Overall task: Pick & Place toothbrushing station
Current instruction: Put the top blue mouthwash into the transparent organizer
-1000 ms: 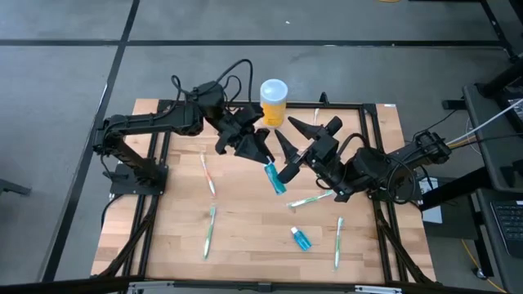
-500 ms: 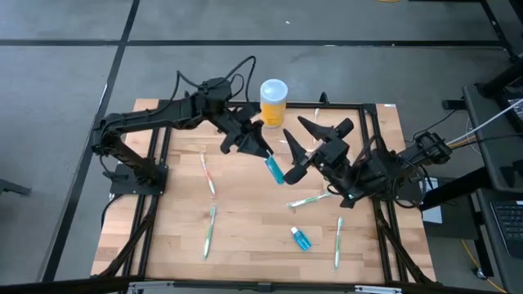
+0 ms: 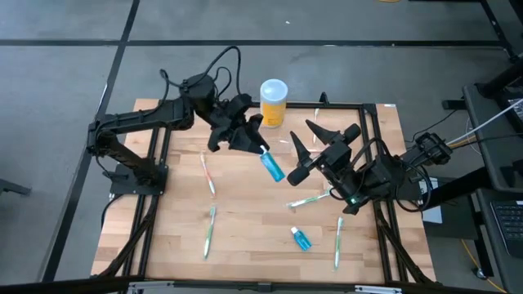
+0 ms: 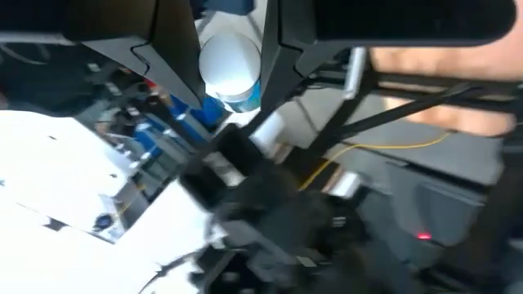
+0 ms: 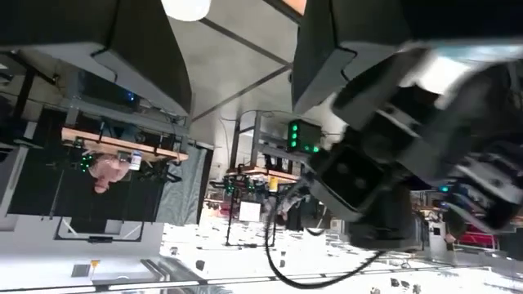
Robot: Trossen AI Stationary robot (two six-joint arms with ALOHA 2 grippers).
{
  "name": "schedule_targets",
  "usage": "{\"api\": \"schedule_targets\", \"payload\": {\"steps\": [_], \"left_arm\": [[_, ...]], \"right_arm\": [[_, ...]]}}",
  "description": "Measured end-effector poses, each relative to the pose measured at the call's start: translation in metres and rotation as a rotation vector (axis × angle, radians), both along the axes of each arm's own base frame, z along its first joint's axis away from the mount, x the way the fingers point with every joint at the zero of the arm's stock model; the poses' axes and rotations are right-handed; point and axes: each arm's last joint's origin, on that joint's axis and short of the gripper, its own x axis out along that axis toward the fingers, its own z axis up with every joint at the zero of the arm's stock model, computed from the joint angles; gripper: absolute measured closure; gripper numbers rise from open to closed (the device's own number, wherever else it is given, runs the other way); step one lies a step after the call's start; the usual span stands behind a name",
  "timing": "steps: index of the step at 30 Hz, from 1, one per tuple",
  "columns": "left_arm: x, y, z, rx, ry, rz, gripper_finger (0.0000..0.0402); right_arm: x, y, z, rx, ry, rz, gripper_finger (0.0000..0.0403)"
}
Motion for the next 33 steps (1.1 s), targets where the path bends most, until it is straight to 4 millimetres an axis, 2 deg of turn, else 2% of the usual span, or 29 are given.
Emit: {"api": "schedule_targets", "payload": {"steps": [8, 22, 33], "left_arm": [[0.002, -0.013, 0.003, -0.017, -0.028, 0.016, 0.031], [0.002, -0.013, 0.015, -0.056, -0.151, 0.146, 0.031], [0.01, -0.019, 0.017, -0.118, -0.213, 0.21, 0.031]], "right_arm": [[0.004, -0.006, 0.001, -0.013, -0.034, 0.029, 0.019], [0.007, -0.009, 0.0, 0.004, -0.081, 0.066, 0.019], [0.014, -0.018, 0.001, -0.018, -0.114, 0.104, 0.019]]}}
